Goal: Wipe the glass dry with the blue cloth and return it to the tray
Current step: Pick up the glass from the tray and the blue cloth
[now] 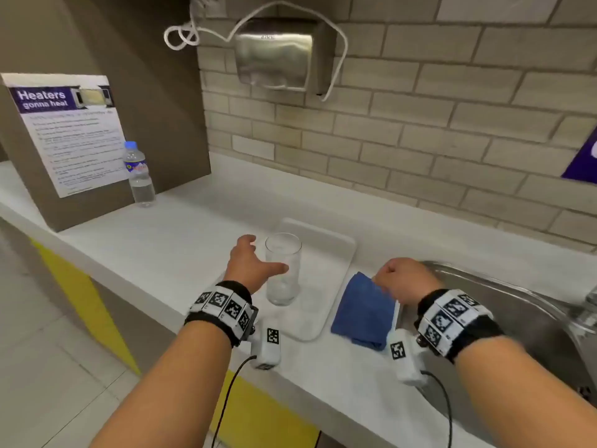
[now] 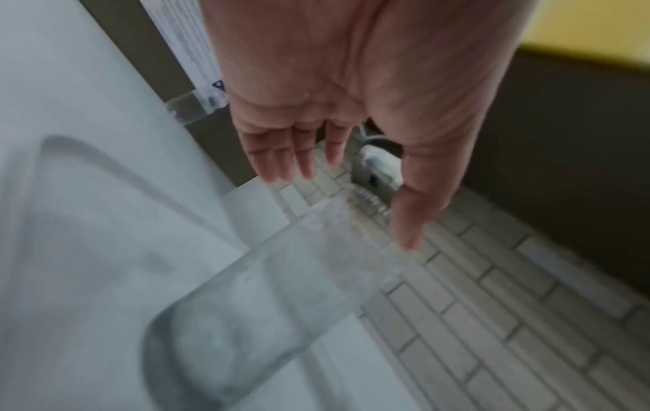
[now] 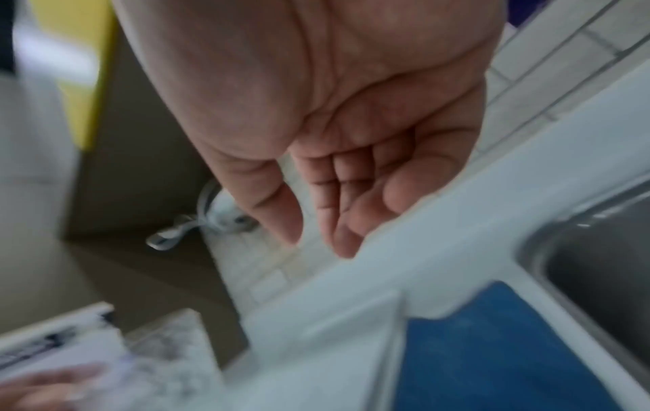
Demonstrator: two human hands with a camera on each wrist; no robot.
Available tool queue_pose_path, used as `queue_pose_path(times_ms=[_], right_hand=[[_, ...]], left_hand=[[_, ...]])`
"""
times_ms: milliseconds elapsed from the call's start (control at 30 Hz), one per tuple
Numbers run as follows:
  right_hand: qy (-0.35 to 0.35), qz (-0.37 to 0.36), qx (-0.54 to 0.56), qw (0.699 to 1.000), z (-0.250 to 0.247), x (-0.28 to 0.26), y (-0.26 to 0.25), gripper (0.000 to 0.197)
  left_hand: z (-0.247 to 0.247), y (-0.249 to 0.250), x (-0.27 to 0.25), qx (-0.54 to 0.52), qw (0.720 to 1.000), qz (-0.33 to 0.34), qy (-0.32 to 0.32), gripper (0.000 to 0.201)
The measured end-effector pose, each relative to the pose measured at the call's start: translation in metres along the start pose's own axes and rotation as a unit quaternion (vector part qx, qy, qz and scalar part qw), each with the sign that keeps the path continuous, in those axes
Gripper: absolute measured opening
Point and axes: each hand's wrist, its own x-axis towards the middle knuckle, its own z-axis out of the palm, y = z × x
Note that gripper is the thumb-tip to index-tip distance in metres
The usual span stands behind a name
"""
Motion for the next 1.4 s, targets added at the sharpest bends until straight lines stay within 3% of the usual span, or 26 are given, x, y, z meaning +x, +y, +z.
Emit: queue_pose_path(times_ms=[67,133,233,333,467,567,633,733,833,900,1000,1133,1200,1266,1333,1400], right_hand=[[-0.020,0.060,-0.068,0.996,0.009,0.015,0.000,0.022],[-0.055,0.106,-0.109,0.987,0.021,0.027,0.007,0.038],[-0.079,0.118,-0.182,0.973,0.039,0.050,0.023,0.057],[-0.089,0.138,-0.190,0.968,0.047,0.058,0.028,0.069],[-0.088,0.151,-0.171,0.970,0.042,0.048,0.025,0.053],[-0.066,0.148,-0.061,0.985,0.038,0.048,0.036,0.043],[-0.037,0.147,0.140,0.978,0.031,0.047,0.042,0.033],[0.027,0.109,0.404,0.908,0.004,0.030,0.043,0.011],[0.090,0.027,0.513,0.853,-0.038,0.004,0.046,0.015],[0.114,-0.026,0.541,0.833,-0.065,-0.017,0.053,0.012],[0.168,-0.088,0.501,0.844,-0.090,-0.046,0.061,0.014],[0.218,-0.143,0.357,0.897,-0.095,-0.070,0.072,0.014],[0.194,-0.185,0.293,0.918,-0.091,-0.076,0.080,0.013],[0.164,-0.220,0.200,0.941,-0.089,-0.079,0.091,0.025],[0.160,-0.228,0.131,0.951,-0.091,-0.081,0.102,0.036],[0.168,-0.217,0.097,0.957,-0.094,-0.083,0.109,0.044]], left_hand=[[0.006,-0.006,0.005,0.016,0.998,-0.039,-0.039,0.101],[0.013,-0.014,0.012,0.011,0.995,-0.064,-0.073,0.100],[0.022,-0.020,0.022,0.006,0.994,-0.057,-0.091,0.092],[0.032,-0.023,0.028,0.029,0.994,-0.039,-0.098,0.088],[0.040,-0.028,0.032,0.007,0.997,-0.028,-0.073,0.077],[0.041,-0.026,0.030,-0.006,0.998,-0.012,-0.069,0.070],[0.040,-0.017,0.028,-0.034,0.997,0.008,-0.068,0.060],[0.042,0.015,0.021,-0.126,0.987,0.033,-0.090,0.051],[0.057,0.057,0.009,-0.249,0.949,0.051,-0.186,0.048],[0.076,0.081,0.000,-0.298,0.916,0.049,-0.265,0.044],[0.112,0.111,-0.019,-0.321,0.882,0.033,-0.344,0.036],[0.163,0.129,-0.052,-0.310,0.855,-0.013,-0.415,0.028],[0.186,0.129,-0.065,-0.307,0.843,-0.039,-0.439,0.040],[0.202,0.129,-0.075,-0.313,0.830,-0.054,-0.458,0.054],[0.214,0.130,-0.082,-0.323,0.812,-0.070,-0.481,0.066],[0.224,0.133,-0.089,-0.327,0.803,-0.072,-0.493,0.065]])
